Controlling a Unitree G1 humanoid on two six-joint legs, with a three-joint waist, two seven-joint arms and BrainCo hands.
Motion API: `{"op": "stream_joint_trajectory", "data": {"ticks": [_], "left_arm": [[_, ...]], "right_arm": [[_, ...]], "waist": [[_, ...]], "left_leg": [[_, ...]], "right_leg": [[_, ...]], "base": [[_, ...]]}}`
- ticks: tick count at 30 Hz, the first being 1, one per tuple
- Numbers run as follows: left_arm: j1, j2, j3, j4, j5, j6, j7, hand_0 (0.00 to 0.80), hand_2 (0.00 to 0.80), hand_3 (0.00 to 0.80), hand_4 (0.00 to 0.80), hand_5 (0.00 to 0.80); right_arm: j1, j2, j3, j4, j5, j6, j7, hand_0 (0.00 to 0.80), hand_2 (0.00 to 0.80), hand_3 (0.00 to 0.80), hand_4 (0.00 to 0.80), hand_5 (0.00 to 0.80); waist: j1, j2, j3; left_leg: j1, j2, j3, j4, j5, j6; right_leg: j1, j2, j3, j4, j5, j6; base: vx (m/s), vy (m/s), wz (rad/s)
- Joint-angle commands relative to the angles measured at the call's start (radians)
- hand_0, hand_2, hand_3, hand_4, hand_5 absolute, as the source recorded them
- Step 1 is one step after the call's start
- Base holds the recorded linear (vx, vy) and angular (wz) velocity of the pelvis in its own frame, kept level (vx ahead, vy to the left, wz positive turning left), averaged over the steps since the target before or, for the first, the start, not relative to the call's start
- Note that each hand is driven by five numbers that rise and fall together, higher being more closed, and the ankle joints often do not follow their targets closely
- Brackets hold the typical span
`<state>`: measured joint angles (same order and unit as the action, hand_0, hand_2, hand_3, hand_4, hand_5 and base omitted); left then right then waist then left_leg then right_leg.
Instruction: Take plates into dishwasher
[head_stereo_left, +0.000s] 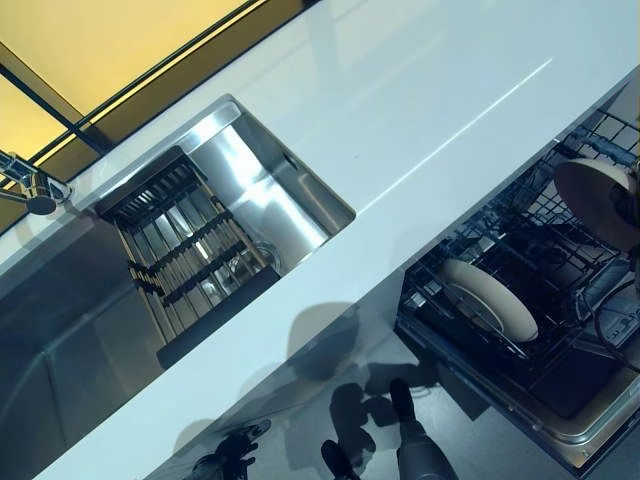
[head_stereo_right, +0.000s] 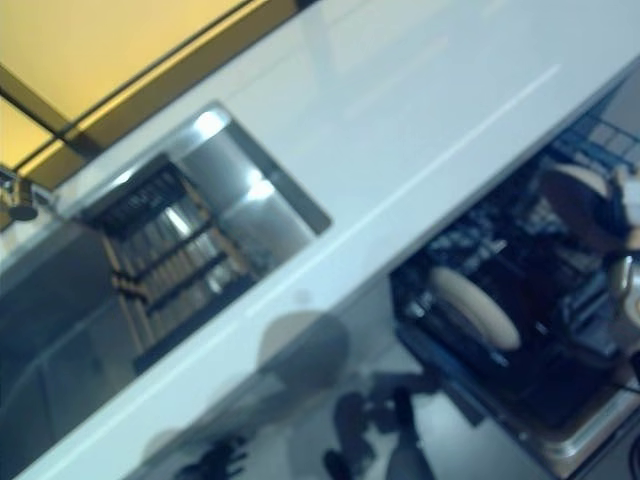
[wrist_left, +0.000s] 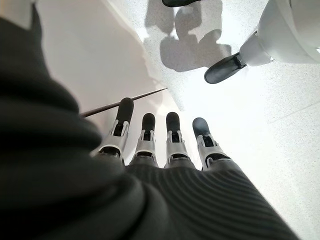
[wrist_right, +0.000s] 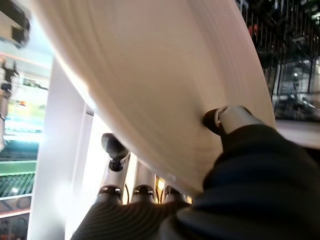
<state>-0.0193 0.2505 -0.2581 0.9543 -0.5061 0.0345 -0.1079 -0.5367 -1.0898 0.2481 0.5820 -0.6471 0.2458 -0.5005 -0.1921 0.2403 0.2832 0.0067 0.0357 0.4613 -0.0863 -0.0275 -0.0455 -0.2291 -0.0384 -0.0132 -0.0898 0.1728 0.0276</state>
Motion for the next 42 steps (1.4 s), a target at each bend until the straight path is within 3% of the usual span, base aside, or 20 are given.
{"op": "stream_joint_trajectory", "data": {"ticks": [1,25,36,42], "left_arm": [[-0.035,0.034,-0.011,0.007,-0.036,-0.021,0.026,0.0,0.0,0.0,0.0,0.0],[-0.05,0.049,0.0,0.007,-0.016,0.003,0.022,0.0,0.0,0.0,0.0,0.0],[-0.077,0.059,-0.022,0.017,-0.023,-0.005,0.02,0.0,0.0,0.0,0.0,0.0],[-0.086,0.064,-0.023,0.022,-0.014,-0.004,0.012,0.0,0.0,0.0,0.0,0.0]], "right_arm": [[-0.028,0.006,0.012,0.046,-0.01,0.018,-0.079,0.8,0.8,0.8,0.8,0.8],[0.003,0.09,0.095,0.111,-0.034,0.017,-0.024,0.8,0.8,0.8,0.8,0.8],[-0.047,0.132,0.172,0.287,-0.009,-0.018,0.01,0.8,0.8,0.8,0.8,0.8],[-0.052,0.141,0.181,0.304,0.018,-0.017,0.023,0.794,0.794,0.794,0.794,0.794]], "waist": [[0.021,-0.011,-0.031],[0.045,-0.039,-0.042],[0.065,-0.026,-0.034],[0.068,-0.029,-0.035]], "left_leg": [[-0.018,-0.011,-0.078,-0.001,-0.023,0.034],[-0.015,-0.013,-0.093,-0.001,-0.027,0.038],[-0.018,-0.016,-0.101,-0.001,-0.021,0.038],[-0.022,-0.017,-0.105,-0.001,-0.018,0.036]], "right_leg": [[0.095,-0.053,-0.13,0.019,-0.141,0.087],[0.106,-0.054,-0.136,0.008,-0.129,0.093],[0.106,-0.062,-0.146,0.005,-0.124,0.092],[0.105,-0.064,-0.151,0.003,-0.121,0.093]], "base": [[-0.005,0.01,-0.05],[0.0,0.0,0.0],[0.0,-0.001,0.01],[-0.008,-0.001,0.06]]}}
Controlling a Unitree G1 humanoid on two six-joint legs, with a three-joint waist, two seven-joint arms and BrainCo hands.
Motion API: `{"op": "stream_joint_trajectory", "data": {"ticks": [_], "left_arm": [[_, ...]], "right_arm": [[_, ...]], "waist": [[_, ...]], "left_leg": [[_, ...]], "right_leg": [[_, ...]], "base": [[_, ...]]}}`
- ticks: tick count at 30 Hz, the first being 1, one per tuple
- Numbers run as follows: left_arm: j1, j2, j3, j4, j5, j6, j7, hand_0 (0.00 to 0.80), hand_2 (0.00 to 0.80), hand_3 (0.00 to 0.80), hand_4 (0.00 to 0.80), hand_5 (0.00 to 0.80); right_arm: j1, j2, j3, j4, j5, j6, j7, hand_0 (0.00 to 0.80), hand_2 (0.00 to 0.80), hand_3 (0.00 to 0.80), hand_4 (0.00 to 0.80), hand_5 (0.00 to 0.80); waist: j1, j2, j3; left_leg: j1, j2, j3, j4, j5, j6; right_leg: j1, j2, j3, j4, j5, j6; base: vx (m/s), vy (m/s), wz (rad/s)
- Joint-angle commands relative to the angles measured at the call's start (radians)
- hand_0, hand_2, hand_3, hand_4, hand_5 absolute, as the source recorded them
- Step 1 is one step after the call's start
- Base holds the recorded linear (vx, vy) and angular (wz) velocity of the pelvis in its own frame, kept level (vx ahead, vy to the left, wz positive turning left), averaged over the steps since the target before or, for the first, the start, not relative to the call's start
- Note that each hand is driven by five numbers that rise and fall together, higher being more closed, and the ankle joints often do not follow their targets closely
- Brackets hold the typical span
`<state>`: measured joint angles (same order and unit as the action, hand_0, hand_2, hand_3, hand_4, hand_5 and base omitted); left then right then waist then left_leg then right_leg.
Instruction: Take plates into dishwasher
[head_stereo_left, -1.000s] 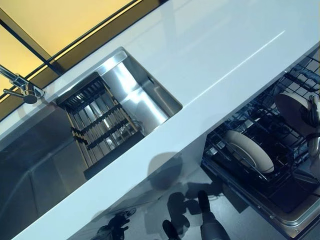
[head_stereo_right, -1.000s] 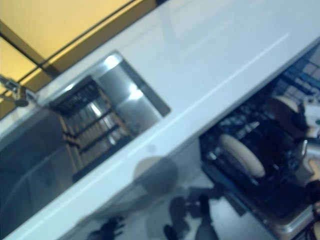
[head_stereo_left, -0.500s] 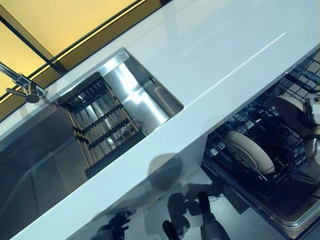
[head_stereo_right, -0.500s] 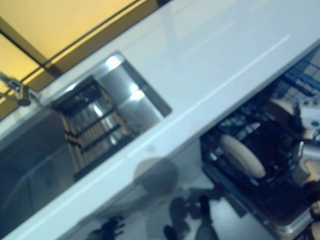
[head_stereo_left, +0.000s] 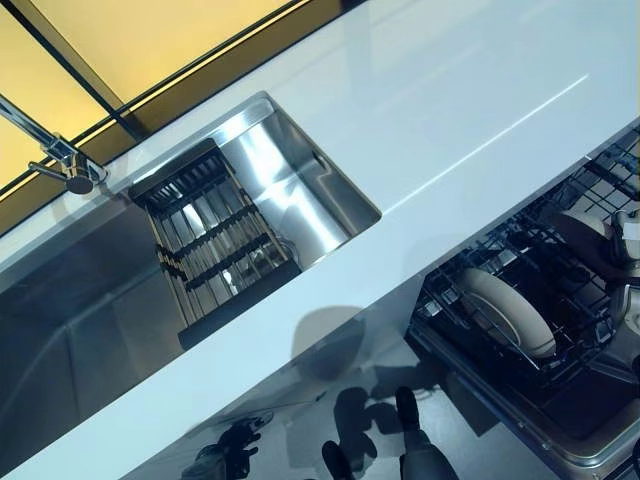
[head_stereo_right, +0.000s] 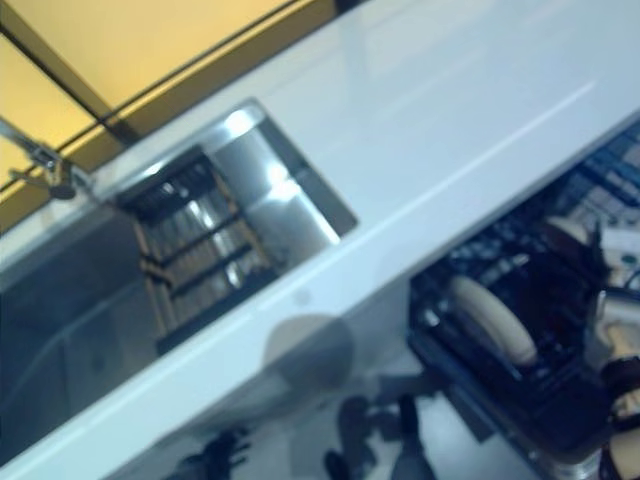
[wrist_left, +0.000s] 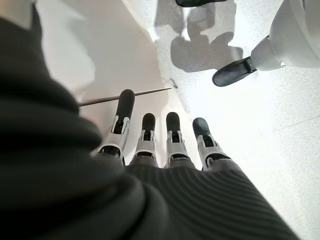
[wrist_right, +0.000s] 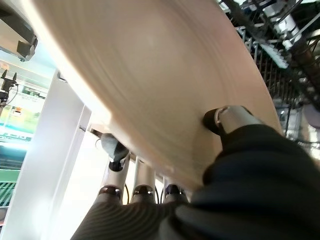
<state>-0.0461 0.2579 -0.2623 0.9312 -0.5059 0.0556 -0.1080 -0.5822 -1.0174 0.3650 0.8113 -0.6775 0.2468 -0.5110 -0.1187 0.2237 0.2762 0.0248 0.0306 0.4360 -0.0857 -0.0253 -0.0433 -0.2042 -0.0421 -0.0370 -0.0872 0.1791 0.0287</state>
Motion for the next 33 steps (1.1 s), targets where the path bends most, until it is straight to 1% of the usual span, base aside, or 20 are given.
{"op": "stream_joint_trajectory", "data": {"ticks": [1,2,7,10,11,12,15,18,22,24,25,27,30,31,33], "left_arm": [[-0.059,0.058,-0.018,0.042,-0.013,-0.023,0.011,0.0,0.0,0.0,0.0,0.0],[-0.059,0.059,-0.018,0.041,-0.012,-0.022,0.009,0.0,0.0,0.0,0.0,0.0],[-0.063,0.059,-0.012,0.038,-0.009,-0.016,0.012,0.0,0.0,0.0,0.0,0.0],[-0.064,0.06,-0.003,0.037,0.002,-0.011,0.012,0.0,0.0,0.0,0.0,0.0],[-0.062,0.06,0.001,0.038,0.003,-0.012,0.013,0.0,0.0,0.0,0.0,0.0],[-0.061,0.059,0.002,0.041,0.004,-0.015,0.013,0.0,0.0,0.0,0.0,0.0],[-0.053,0.053,0.015,0.049,0.009,-0.019,0.015,0.0,0.0,0.0,0.0,0.0],[-0.042,0.049,0.031,0.052,0.022,-0.021,0.016,0.0,0.0,0.0,0.0,0.0],[-0.019,0.046,0.059,0.061,0.048,-0.029,0.016,0.0,0.0,0.0,0.0,0.0],[-0.005,0.048,0.077,0.07,0.064,-0.037,0.018,0.0,0.0,0.0,0.0,0.0],[-0.003,0.049,0.077,0.071,0.065,-0.038,0.018,0.0,0.0,0.0,0.0,0.0],[0.012,0.052,0.1,0.079,0.082,-0.042,0.023,0.0,0.0,0.0,0.0,0.0],[0.033,0.055,0.126,0.088,0.099,-0.047,0.029,0.0,0.0,0.0,0.0,0.0],[0.035,0.056,0.129,0.089,0.102,-0.046,0.03,0.0,0.0,0.0,0.0,0.0],[0.045,0.054,0.15,0.104,0.108,-0.047,0.039,0.0,0.0,0.0,0.0,0.0]], "right_arm": [[-0.003,0.069,0.061,0.068,0.052,-0.017,0.033,0.533,0.533,0.533,0.533,0.533],[0.0,0.07,0.057,0.059,0.062,-0.014,0.032,0.0,0.0,0.0,0.0,0.0],[0.027,0.07,0.03,0.01,0.084,0.003,0.039,0.0,0.0,0.0,0.0,0.0],[0.055,0.067,0.003,-0.053,0.106,0.022,0.045,0.0,0.0,0.0,0.0,0.0],[0.065,0.068,-0.008,-0.091,0.093,0.044,0.06,0.0,0.0,0.0,0.0,0.0],[0.071,0.067,-0.013,-0.105,0.09,0.051,0.062,0.0,0.0,0.0,0.0,0.0],[0.099,0.072,-0.039,-0.16,0.091,0.081,0.086,0.0,0.0,0.0,0.0,0.0],[0.141,0.073,-0.075,-0.201,0.092,0.089,0.098,0.0,0.0,0.0,0.0,0.0],[0.209,0.065,-0.149,-0.269,0.085,0.117,0.127,0.0,0.0,0.0,0.0,0.0],[0.241,0.049,-0.19,-0.314,0.074,0.13,0.146,0.0,0.0,0.0,0.0,0.0],[0.248,0.048,-0.197,-0.32,0.074,0.132,0.148,0.0,0.0,0.0,0.0,0.0],[0.288,0.024,-0.252,-0.372,0.062,0.146,0.165,0.0,0.0,0.0,0.0,0.0],[0.352,0.002,-0.33,-0.438,0.052,0.164,0.191,0.0,0.0,0.0,0.0,0.0],[0.367,-0.002,-0.346,-0.451,0.05,0.169,0.195,0.0,0.0,0.0,0.0,0.0],[0.426,-0.024,-0.416,-0.487,0.057,0.169,0.207,0.0,0.0,0.0,0.0,0.0]], "waist": [[-0.006,-0.013,-0.028],[-0.006,-0.015,-0.03],[-0.013,-0.024,-0.033],[-0.021,-0.034,-0.036],[-0.026,-0.039,-0.037],[-0.027,-0.041,-0.038],[-0.037,-0.055,-0.046],[-0.043,-0.073,-0.058],[-0.05,-0.109,-0.078],[-0.056,-0.133,-0.087],[-0.055,-0.136,-0.089],[-0.063,-0.163,-0.101],[-0.073,-0.193,-0.119],[-0.073,-0.197,-0.122],[-0.084,-0.216,-0.139]], "left_leg": [[-0.039,-0.012,-0.08,-0.002,-0.021,0.034],[-0.039,-0.012,-0.08,-0.002,-0.021,0.033],[-0.037,-0.012,-0.081,-0.002,-0.024,0.034],[-0.034,-0.009,-0.078,-0.002,-0.026,0.032],[-0.033,-0.008,-0.077,-0.002,-0.026,0.031],[-0.032,-0.008,-0.077,-0.002,-0.025,0.031],[-0.022,-0.005,-0.073,-0.002,-0.029,0.031],[-0.012,0.0,-0.067,-0.002,-0.033,0.032],[0.002,0.007,-0.058,-0.002,-0.041,0.034],[0.011,0.013,-0.054,-0.002,-0.044,0.035],[0.012,0.013,-0.053,-0.002,-0.045,0.035],[0.022,0.018,-0.048,-0.002,-0.05,0.036],[0.036,0.024,-0.036,-0.002,-0.056,0.037],[0.038,0.025,-0.034,-0.002,-0.058,0.037],[0.054,0.029,-0.022,-0.002,-0.063,0.038]], "right_leg": [[0.08,-0.06,-0.127,0.0,-0.127,0.092],[0.081,-0.06,-0.126,0.0,-0.127,0.092],[0.08,-0.056,-0.12,0.0,-0.126,0.092],[0.08,-0.053,-0.116,0.0,-0.125,0.094],[0.081,-0.05,-0.112,0.0,-0.124,0.094],[0.081,-0.05,-0.111,0.0,-0.124,0.093],[0.09,-0.044,-0.101,0.0,-0.127,0.092],[0.098,-0.039,-0.095,0.0,-0.127,0.094],[0.11,-0.029,-0.087,0.0,-0.127,0.097],[0.117,-0.021,-0.08,0.0,-0.126,0.099],[0.118,-0.021,-0.079,0.0,-0.126,0.099],[0.127,-0.013,-0.072,0.0,-0.125,0.102],[0.138,-0.007,-0.064,0.0,-0.123,0.105],[0.139,-0.006,-0.062,0.0,-0.123,0.106],[0.151,-0.001,-0.055,0.0,-0.125,0.108]], "base": [[0.0,0.0,0.0],[0.0,0.0,0.0],[0.0,0.0,0.0],[0.0,0.0,0.0],[0.0,0.0,0.0],[-0.004,0.041,-0.01],[0.025,0.048,0.0],[0.024,0.02,0.0],[0.034,0.026,-0.01],[0.032,0.011,-0.07],[0.04,0.01,-0.05],[0.041,0.01,-0.03],[0.044,0.015,-0.04],[0.054,0.025,-0.1],[0.061,0.036,-0.13]]}}
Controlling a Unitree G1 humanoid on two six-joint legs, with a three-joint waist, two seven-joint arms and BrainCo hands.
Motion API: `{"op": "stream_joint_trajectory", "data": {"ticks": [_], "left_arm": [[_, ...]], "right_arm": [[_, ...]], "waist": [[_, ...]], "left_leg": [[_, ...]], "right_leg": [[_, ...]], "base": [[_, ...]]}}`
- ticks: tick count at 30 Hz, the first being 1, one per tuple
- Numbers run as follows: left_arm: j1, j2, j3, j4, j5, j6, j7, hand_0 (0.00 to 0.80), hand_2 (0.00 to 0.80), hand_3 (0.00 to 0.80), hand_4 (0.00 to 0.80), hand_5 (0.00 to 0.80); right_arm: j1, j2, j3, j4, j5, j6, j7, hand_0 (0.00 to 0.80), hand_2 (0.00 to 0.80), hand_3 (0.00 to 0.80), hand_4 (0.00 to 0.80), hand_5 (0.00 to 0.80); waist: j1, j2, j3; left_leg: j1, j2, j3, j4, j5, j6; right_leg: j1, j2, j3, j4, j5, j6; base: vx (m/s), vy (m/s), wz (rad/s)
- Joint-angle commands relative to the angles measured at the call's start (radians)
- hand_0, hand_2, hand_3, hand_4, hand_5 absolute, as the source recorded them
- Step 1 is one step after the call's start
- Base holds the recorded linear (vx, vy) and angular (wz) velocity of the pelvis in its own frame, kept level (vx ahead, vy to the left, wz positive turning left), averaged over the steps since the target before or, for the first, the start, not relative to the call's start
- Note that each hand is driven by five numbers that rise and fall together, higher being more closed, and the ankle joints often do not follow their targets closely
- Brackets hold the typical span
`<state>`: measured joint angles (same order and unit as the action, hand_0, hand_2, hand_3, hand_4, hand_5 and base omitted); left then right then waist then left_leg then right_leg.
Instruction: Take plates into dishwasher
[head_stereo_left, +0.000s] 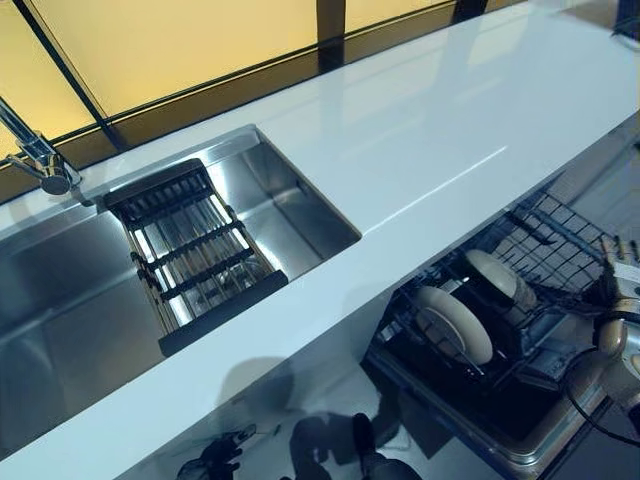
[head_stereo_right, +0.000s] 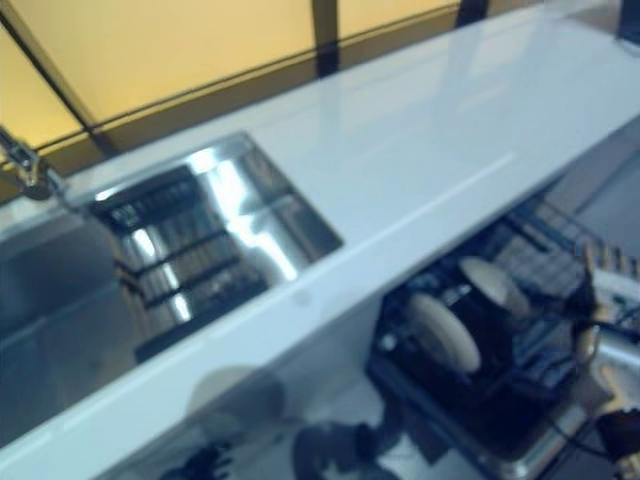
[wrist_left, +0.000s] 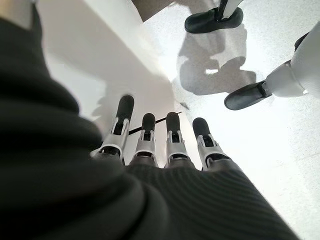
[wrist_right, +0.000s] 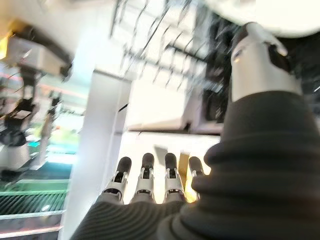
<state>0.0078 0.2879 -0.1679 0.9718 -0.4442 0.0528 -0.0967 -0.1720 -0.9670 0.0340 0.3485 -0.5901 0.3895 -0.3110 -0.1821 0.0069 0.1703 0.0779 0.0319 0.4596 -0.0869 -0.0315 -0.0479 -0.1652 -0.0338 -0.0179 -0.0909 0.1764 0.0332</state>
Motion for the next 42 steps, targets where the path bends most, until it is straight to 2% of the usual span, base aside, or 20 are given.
{"op": "stream_joint_trajectory", "data": {"ticks": [1,10,13,14,15,16,17,18,19,22,23,25,27,29,32,35,37,38,39,42], "left_arm": [[-0.006,0.022,0.063,0.071,0.049,-0.046,0.031,0.0,0.0,0.0,0.0,0.0],[0.003,0.01,0.097,0.178,0.083,-0.035,0.055,0.0,0.0,0.0,0.0,0.0],[-0.001,0.009,0.099,0.202,0.069,-0.048,0.053,0.0,0.0,0.0,0.0,0.0],[0.005,0.007,0.108,0.211,0.045,-0.057,0.055,0.0,0.0,0.0,0.0,0.0],[0.006,0.007,0.109,0.212,0.042,-0.057,0.056,0.0,0.0,0.0,0.0,0.0],[0.013,0.005,0.12,0.205,0.026,-0.058,0.064,0.0,0.0,0.0,0.0,0.0],[0.017,0.006,0.125,0.197,0.03,-0.058,0.072,0.0,0.0,0.0,0.0,0.0],[0.011,0.01,0.122,0.19,0.04,-0.055,0.072,0.0,0.0,0.0,0.0,0.0],[0.0,0.016,0.116,0.186,0.057,-0.044,0.071,0.0,0.0,0.0,0.0,0.0],[-0.016,0.051,0.092,0.161,0.08,-0.017,0.075,0.0,0.0,0.0,0.0,0.0],[-0.018,0.066,0.092,0.157,0.072,-0.016,0.081,0.0,0.0,0.0,0.0,0.0],[-0.012,0.086,0.11,0.162,0.069,-0.018,0.093,0.0,0.0,0.0,0.0,0.0],[-0.008,0.099,0.121,0.171,0.074,-0.017,0.099,0.0,0.0,0.0,0.0,0.0],[-0.004,0.121,0.142,0.193,0.075,-0.016,0.087,0.0,0.0,0.0,0.0,0.0],[-0.007,0.134,0.157,0.22,0.088,-0.03,0.063,0.0,0.0,0.0,0.0,0.0],[-0.016,0.147,0.156,0.227,0.08,-0.044,0.048,0.0,0.0,0.0,0.0,0.0],[-0.051,0.182,0.15,0.194,0.044,-0.023,0.053,0.0,0.0,0.0,0.0,0.0],[-0.062,0.188,0.146,0.193,0.036,-0.02,0.054,0.0,0.0,0.0,0.0,0.0],[-0.107,0.207,0.129,0.184,0.001,-0.006,0.06,0.0,0.0,0.0,0.0,0.0],[-0.129,0.2,0.109,0.161,-0.028,-0.004,0.073,0.0,0.0,0.0,0.0,0.0]], "right_arm": [[0.037,-0.083,-0.11,-0.027,-0.021,0.02,0.009,0.0,0.0,0.0,0.0,0.0],[0.206,-0.085,-0.273,0.014,0.075,-0.028,0.013,0.0,0.0,0.0,0.0,0.0],[0.222,-0.075,-0.275,0.057,0.09,-0.033,0.003,0.0,0.0,0.0,0.0,0.0],[0.205,-0.075,-0.255,0.082,0.104,-0.058,-0.002,0.0,0.0,0.0,0.0,0.0],[0.199,-0.075,-0.25,0.086,0.106,-0.059,-0.002,0.0,0.0,0.0,0.0,0.0],[0.165,-0.072,-0.215,0.097,0.113,-0.07,0.004,0.0,0.0,0.0,0.0,0.0],[0.138,-0.072,-0.183,0.108,0.144,-0.05,0.011,0.0,0.0,0.0,0.0,0.0],[0.131,-0.07,-0.174,0.128,0.163,-0.04,0.013,0.0,0.0,0.0,0.0,0.0],[0.14,-0.065,-0.177,0.169,0.168,-0.057,0.005,0.0,0.0,0.0,0.0,0.0],[0.157,-0.029,-0.174,0.222,0.205,-0.07,0.0,0.0,0.0,0.0,0.0,0.0],[0.148,-0.015,-0.161,0.229,0.221,-0.07,0.005,0.0,0.0,0.0,0.0,0.0],[0.132,0.014,-0.137,0.235,0.239,-0.064,0.038,0.0,0.0,0.0,0.0,0.0],[0.134,0.045,-0.125,0.254,0.24,-0.063,0.056,0.0,0.0,0.0,0.0,0.0],[0.142,0.082,-0.113,0.302,0.251,-0.071,0.091,0.0,0.0,0.0,0.0,0.0],[0.116,0.118,-0.087,0.416,0.271,-0.093,0.113,0.0,0.0,0.0,0.0,0.0],[0.084,0.148,-0.062,0.523,0.291,-0.12,0.109,0.0,0.0,0.0,0.0,0.0],[0.024,0.183,-0.003,0.575,0.339,-0.126,0.117,0.0,0.0,0.0,0.0,0.0],[0.015,0.187,0.006,0.587,0.346,-0.131,0.114,0.0,0.0,0.0,0.0,0.0],[-0.02,0.209,0.04,0.621,0.396,-0.147,0.11,0.0,0.0,0.0,0.0,0.0],[-0.048,0.238,0.067,0.632,0.436,-0.162,0.13,0.0,0.0,0.0,0.0,0.0]], "waist": [[-0.023,-0.006,-0.041],[-0.035,-0.044,-0.103],[-0.019,-0.052,-0.108],[0.002,-0.058,-0.097],[0.003,-0.058,-0.095],[0.031,-0.063,-0.081],[0.046,-0.063,-0.064],[0.041,-0.062,-0.052],[0.037,-0.065,-0.035],[0.05,-0.072,0.0],[0.06,-0.071,0.012],[0.074,-0.062,0.015],[0.081,-0.051,0.006],[0.102,-0.046,-0.017],[0.14,-0.059,-0.035],[0.176,-0.084,-0.041],[0.212,-0.109,-0.018],[0.215,-0.112,-0.012],[0.224,-0.118,0.01],[0.231,-0.114,0.033]], "left_leg": [[0.006,0.029,-0.041,0.0,-0.059,0.044],[0.055,0.036,-0.017,0.0,-0.073,0.054],[0.067,0.016,-0.066,0.006,-0.084,0.072],[0.042,-0.009,-0.149,0.098,-0.127,0.094],[0.036,-0.011,-0.156,0.114,-0.136,0.097],[0.006,-0.047,-0.244,0.133,-0.131,0.119],[-0.008,-0.053,-0.271,0.139,-0.124,0.126],[-0.006,-0.049,-0.244,0.155,-0.137,0.129],[-0.009,-0.054,-0.227,0.176,-0.146,0.133],[-0.016,-0.061,-0.218,0.16,-0.128,0.13],[-0.01,-0.058,-0.211,0.138,-0.118,0.128],[0.005,-0.049,-0.193,0.083,-0.091,0.131],[0.01,-0.041,-0.188,0.047,-0.067,0.132],[-0.009,-0.028,-0.196,0.038,-0.053,0.133],[-0.075,-0.018,-0.213,0.109,-0.068,0.137],[-0.157,-0.007,-0.227,0.21,-0.091,0.139],[-0.262,0.044,-0.231,0.315,-0.098,0.111],[-0.283,0.053,-0.234,0.332,-0.097,0.106],[-0.348,0.076,-0.254,0.375,-0.083,0.083],[-0.363,0.095,-0.266,0.343,-0.034,0.049]], "right_leg": [[0.116,-0.008,-0.072,0.004,-0.123,0.104],[0.164,0.0,-0.066,0.009,-0.136,0.097],[0.174,-0.001,-0.045,0.021,-0.144,0.093],[0.168,-0.003,0.001,0.074,-0.16,0.084],[0.165,-0.003,0.006,0.082,-0.164,0.083],[0.141,0.001,0.041,0.133,-0.165,0.074],[0.11,0.005,0.053,0.18,-0.162,0.077],[0.085,0.003,0.052,0.197,-0.15,0.088],[0.062,-0.009,0.045,0.197,-0.103,0.097],[0.028,-0.039,0.002,0.132,0.027,0.127],[0.002,-0.04,-0.029,0.143,0.034,0.137],[-0.003,-0.042,-0.085,0.194,-0.013,0.133],[0.012,-0.046,-0.106,0.247,-0.04,0.128],[0.068,-0.067,-0.14,0.309,-0.091,0.104],[0.146,-0.094,-0.146,0.344,-0.142,0.081],[0.22,-0.116,-0.159,0.307,-0.158,0.078],[0.265,-0.1,-0.183,0.241,-0.221,0.067],[0.265,-0.092,-0.183,0.237,-0.234,0.064],[0.263,-0.062,-0.18,0.232,-0.272,0.053],[0.256,-0.035,-0.206,0.24,-0.311,0.034]], "base": [[0.061,0.041,-0.1],[0.021,0.068,-0.13],[-0.032,0.131,-0.12],[-0.034,0.123,-0.2],[-0.11,0.148,-0.56],[-0.165,0.121,-0.97],[-0.213,0.18,-1.44],[-0.203,0.178,-1.62],[-0.182,0.165,-1.4],[-0.233,0.099,-0.44],[-0.271,0.075,-0.25],[-0.233,0.06,-0.66],[-0.147,-0.004,-0.69],[-0.144,-0.084,-0.53],[-0.146,-0.16,-0.31],[-0.224,-0.292,-0.12],[-0.416,-0.529,-0.05],[-0.514,-0.627,-0.14],[-0.409,-0.462,0.01],[-0.437,-0.515,0.32]]}}
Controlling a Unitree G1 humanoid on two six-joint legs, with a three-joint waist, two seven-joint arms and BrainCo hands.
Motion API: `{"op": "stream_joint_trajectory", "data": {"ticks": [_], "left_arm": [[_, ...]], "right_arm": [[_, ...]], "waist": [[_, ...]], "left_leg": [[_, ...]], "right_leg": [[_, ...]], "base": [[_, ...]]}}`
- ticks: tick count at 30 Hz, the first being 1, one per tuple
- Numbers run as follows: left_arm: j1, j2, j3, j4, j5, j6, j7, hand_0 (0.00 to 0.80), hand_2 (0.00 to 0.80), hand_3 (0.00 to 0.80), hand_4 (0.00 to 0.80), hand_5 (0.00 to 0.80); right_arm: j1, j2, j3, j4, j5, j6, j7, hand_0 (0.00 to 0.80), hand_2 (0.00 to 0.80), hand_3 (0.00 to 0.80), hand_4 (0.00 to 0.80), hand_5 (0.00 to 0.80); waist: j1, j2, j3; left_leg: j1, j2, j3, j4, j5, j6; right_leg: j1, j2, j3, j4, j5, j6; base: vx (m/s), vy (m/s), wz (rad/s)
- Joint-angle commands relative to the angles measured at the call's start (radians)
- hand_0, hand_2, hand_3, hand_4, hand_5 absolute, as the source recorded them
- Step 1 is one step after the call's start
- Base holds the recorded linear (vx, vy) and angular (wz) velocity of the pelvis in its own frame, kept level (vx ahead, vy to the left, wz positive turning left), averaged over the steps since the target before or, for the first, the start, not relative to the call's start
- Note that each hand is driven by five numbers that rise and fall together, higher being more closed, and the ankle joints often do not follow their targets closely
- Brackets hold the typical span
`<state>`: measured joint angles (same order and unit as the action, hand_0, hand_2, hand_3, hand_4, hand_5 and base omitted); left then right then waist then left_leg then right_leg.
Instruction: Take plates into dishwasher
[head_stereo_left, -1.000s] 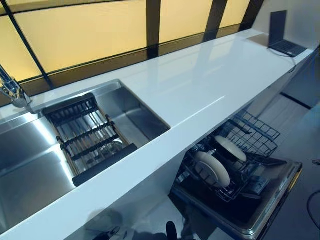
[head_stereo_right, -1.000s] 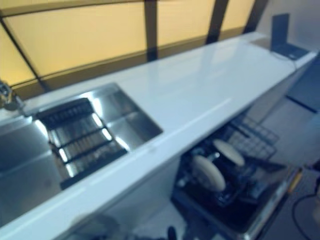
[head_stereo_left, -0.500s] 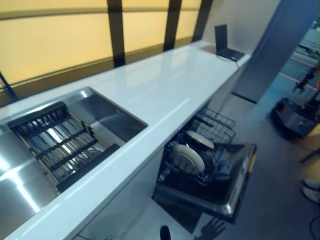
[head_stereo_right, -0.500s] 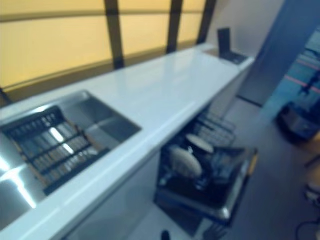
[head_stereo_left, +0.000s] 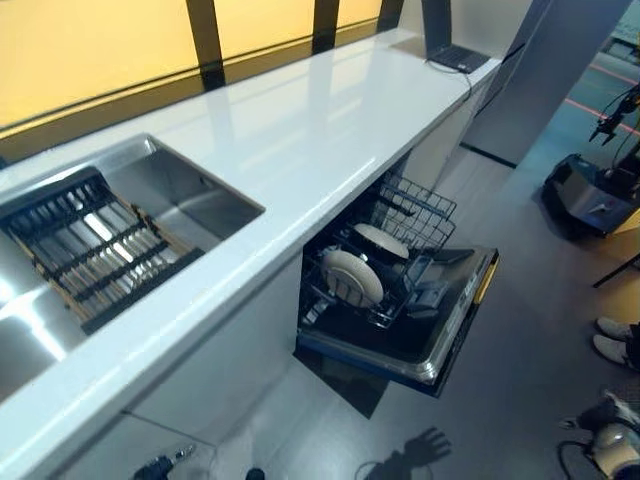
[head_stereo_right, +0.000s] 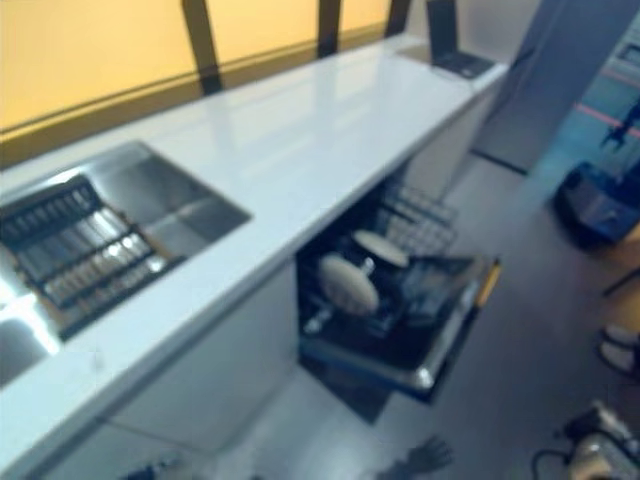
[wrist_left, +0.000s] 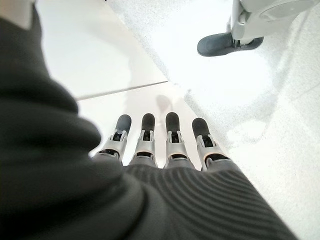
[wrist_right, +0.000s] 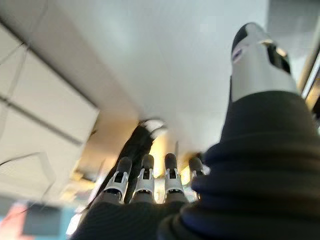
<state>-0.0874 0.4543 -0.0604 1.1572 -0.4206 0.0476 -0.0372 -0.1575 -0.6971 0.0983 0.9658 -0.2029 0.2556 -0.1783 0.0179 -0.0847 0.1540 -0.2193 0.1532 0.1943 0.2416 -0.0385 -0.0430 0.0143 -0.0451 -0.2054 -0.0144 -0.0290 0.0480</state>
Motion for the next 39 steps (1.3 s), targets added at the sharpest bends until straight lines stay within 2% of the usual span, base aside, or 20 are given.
{"op": "stream_joint_trajectory", "data": {"ticks": [1,3,6,7,9,11,13,15,16,18,21,23,25,26,29,30,31,32,34,39], "left_arm": [[-0.03,0.025,-0.005,-0.023,-0.07,-0.004,0.019,0.0,0.0,0.0,0.0,0.0],[0.011,-0.001,0.011,-0.027,-0.099,-0.019,0.029,0.0,0.0,0.0,0.0,0.0],[0.086,-0.052,0.055,-0.051,-0.091,-0.02,0.027,0.0,0.0,0.0,0.0,0.0],[0.1,-0.068,0.065,-0.052,-0.076,-0.025,0.024,0.0,0.0,0.0,0.0,0.0],[0.111,-0.086,0.07,-0.031,-0.066,-0.049,0.003,0.0,0.0,0.0,0.0,0.0],[0.113,-0.093,0.07,-0.012,-0.042,-0.068,-0.03,0.0,0.0,0.0,0.0,0.0],[0.11,-0.097,0.057,-0.013,-0.027,-0.067,-0.033,0.0,0.0,0.0,0.0,0.0],[0.107,-0.094,0.058,-0.01,0.0,-0.047,-0.035,0.0,0.0,0.0,0.0,0.0],[0.106,-0.093,0.059,-0.007,0.021,-0.03,-0.031,0.0,0.0,0.0,0.0,0.0],[0.105,-0.088,0.051,0.014,0.032,-0.002,-0.033,0.0,0.0,0.0,0.0,0.0],[0.054,-0.072,0.022,0.037,0.007,-0.008,-0.007,0.0,0.0,0.0,0.0,0.0],[0.038,-0.069,0.017,0.058,0.014,-0.015,-0.009,0.0,0.0,0.0,0.0,0.0],[0.031,-0.053,0.019,0.066,-0.008,-0.023,0.006,0.0,0.0,0.0,0.0,0.0],[0.022,-0.043,0.019,0.065,-0.037,-0.02,0.011,0.0,0.0,0.0,0.0,0.0],[0.012,-0.04,0.021,0.084,-0.097,-0.013,0.009,0.0,0.0,0.0,0.0,0.0],[0.011,-0.031,0.026,0.086,-0.113,-0.004,-0.008,0.0,0.0,0.0,0.0,0.0],[0.009,-0.02,0.023,0.098,-0.136,-0.002,-0.025,0.0,0.0,0.0,0.0,0.0],[0.004,-0.012,0.035,0.086,-0.155,0.019,-0.019,0.0,0.0,0.0,0.0,0.0],[0.003,-0.008,0.04,0.068,-0.183,0.031,-0.008,0.0,0.0,0.0,0.0,0.0],[-0.021,-0.026,0.041,0.046,-0.15,0.005,-0.014,0.0,0.0,0.0,0.0,0.0]], "right_arm": [[-0.061,-0.024,0.008,0.014,0.06,-0.036,0.011,0.0,0.0,0.0,0.0,0.0],[-0.046,-0.011,0.007,0.012,0.083,-0.037,0.042,0.0,0.0,0.0,0.0,0.0],[-0.033,-0.004,-0.009,0.032,0.096,-0.032,0.058,0.0,0.0,0.0,0.0,0.0],[-0.028,-0.001,-0.017,0.037,0.123,-0.027,0.05,0.0,0.0,0.0,0.0,0.0],[-0.025,0.01,-0.015,0.055,0.119,-0.026,0.011,0.0,0.0,0.0,0.0,0.0],[-0.021,0.02,-0.02,0.094,0.159,-0.044,-0.008,0.0,0.0,0.0,0.0,0.0],[-0.014,0.04,-0.042,0.135,0.273,-0.064,0.0,0.0,0.0,0.0,0.0,0.0],[0.0,0.049,-0.078,0.173,0.323,-0.089,0.012,0.0,0.0,0.0,0.0,0.0],[0.012,0.05,-0.102,0.186,0.384,-0.102,0.035,0.0,0.0,0.0,0.0,0.0],[0.027,0.047,-0.154,0.177,0.518,-0.089,0.071,0.0,0.0,0.0,0.0,0.0],[0.013,0.073,-0.184,0.171,0.62,-0.093,0.063,0.0,0.0,0.0,0.0,0.0],[-0.006,0.071,-0.182,0.197,0.642,-0.113,0.064,0.0,0.0,0.0,0.0,0.0],[-0.023,0.064,-0.18,0.186,0.66,-0.094,0.06,0.0,0.0,0.0,0.0,0.0],[-0.035,0.066,-0.179,0.199,0.662,-0.098,0.064,0.0,0.0,0.0,0.0,0.0],[-0.065,0.064,-0.191,0.257,0.631,-0.109,0.08,0.0,0.0,0.0,0.0,0.0],[-0.078,0.067,-0.181,0.264,0.638,-0.098,0.065,0.0,0.0,0.0,0.0,0.0],[-0.084,0.076,-0.171,0.271,0.647,-0.097,0.05,0.0,0.0,0.0,0.0,0.0],[-0.079,0.085,-0.166,0.268,0.662,-0.076,0.048,0.0,0.0,0.0,0.0,0.0],[-0.067,0.107,-0.166,0.287,0.688,-0.081,0.054,0.0,0.0,0.0,0.0,0.0],[-0.067,0.136,-0.188,0.298,0.772,-0.093,0.024,0.0,0.0,0.0,0.0,0.0]], "waist": [[0.032,-0.018,0.055],[0.037,0.0,0.065],[0.047,0.035,0.089],[0.045,0.042,0.096],[0.04,0.044,0.093],[0.042,0.026,0.089],[0.044,0.012,0.081],[0.043,0.014,0.066],[0.039,0.02,0.057],[0.004,0.062,0.027],[-0.001,0.074,0.06],[0.008,0.077,0.08],[0.027,0.08,0.099],[0.032,0.085,0.108],[0.026,0.114,0.116],[0.019,0.121,0.117],[0.008,0.116,0.122],[0.019,0.107,0.119],[0.021,0.097,0.118],[0.029,0.083,0.122]], "left_leg": [[-0.066,-0.023,-0.008,-0.02,0.003,0.028],[-0.045,-0.02,-0.026,-0.133,0.098,-0.015],[-0.017,-0.024,-0.017,-0.329,0.193,-0.061],[-0.016,-0.019,0.034,-0.316,0.188,-0.06],[0.002,-0.008,0.131,-0.217,0.141,-0.048],[0.006,0.008,0.198,0.015,0.036,-0.012],[0.041,-0.001,0.195,0.188,-0.087,0.043],[0.091,-0.014,0.184,0.258,-0.126,0.054],[0.128,-0.022,0.188,0.255,-0.128,0.049],[0.306,-0.115,0.161,-0.143,-0.105,0.044],[0.298,-0.154,0.123,-0.189,-0.117,0.054],[0.287,-0.152,0.113,-0.187,-0.113,0.045],[0.248,-0.146,0.114,-0.164,-0.111,0.066],[0.229,-0.143,0.113,-0.147,-0.121,0.082],[0.198,-0.135,0.045,-0.121,-0.129,0.104],[0.182,-0.114,0.028,-0.098,-0.12,0.098],[0.169,-0.109,0.031,-0.073,-0.136,0.1],[0.158,-0.091,0.039,-0.059,-0.132,0.091],[0.14,-0.075,0.024,-0.054,-0.114,0.074],[0.118,-0.066,0.031,-0.131,-0.056,0.049]], "right_leg": [[0.074,-0.008,-0.024,0.171,-0.126,-0.001],[0.068,0.021,-0.045,0.189,-0.158,-0.041],[0.092,0.056,-0.095,0.161,-0.147,-0.057],[0.099,0.056,-0.126,0.142,-0.137,-0.061],[0.099,0.044,-0.161,0.111,-0.123,-0.07],[0.105,0.022,-0.192,0.068,-0.108,-0.081],[0.098,0.008,-0.186,0.045,-0.085,-0.071],[0.085,0.015,-0.187,0.036,-0.074,-0.06],[0.083,0.021,-0.196,0.035,-0.073,-0.054],[0.04,0.035,-0.218,0.069,-0.063,-0.025],[-0.076,0.004,-0.281,0.128,-0.033,0.005],[-0.098,-0.005,-0.309,0.185,-0.052,-0.004],[-0.109,-0.068,-0.34,0.245,-0.06,-0.003],[-0.12,-0.116,-0.324,0.266,-0.022,0.008],[-0.136,-0.197,-0.143,0.232,0.061,0.023],[-0.136,-0.184,-0.08,0.246,0.019,0.007],[-0.157,-0.174,-0.047,0.251,0.029,0.024],[-0.122,-0.184,-0.1,0.211,0.021,0.035],[-0.097,-0.15,-0.083,0.181,-0.008,0.033],[-0.072,-0.128,-0.123,0.09,0.006,0.057]], "base": [[-0.335,-0.461,0.14],[-0.313,-0.437,0.26],[-0.242,-0.251,0.46],[-0.353,-0.251,0.69],[-0.304,-0.181,0.91],[-0.251,-0.147,0.66],[-0.155,-0.024,0.37],[-0.081,0.034,0.38],[-0.079,0.163,0.5],[-0.16,0.306,0.56],[-0.398,0.156,0.68],[-0.334,0.011,0.17],[-0.357,-0.026,0.09],[-0.353,-0.025,0.06],[-0.188,-0.12,0.01],[-0.163,-0.273,0.23],[-0.14,-0.37,0.2],[-0.107,-0.384,0.24],[-0.085,-0.376,0.14],[-0.144,-0.241,0.1]]}}
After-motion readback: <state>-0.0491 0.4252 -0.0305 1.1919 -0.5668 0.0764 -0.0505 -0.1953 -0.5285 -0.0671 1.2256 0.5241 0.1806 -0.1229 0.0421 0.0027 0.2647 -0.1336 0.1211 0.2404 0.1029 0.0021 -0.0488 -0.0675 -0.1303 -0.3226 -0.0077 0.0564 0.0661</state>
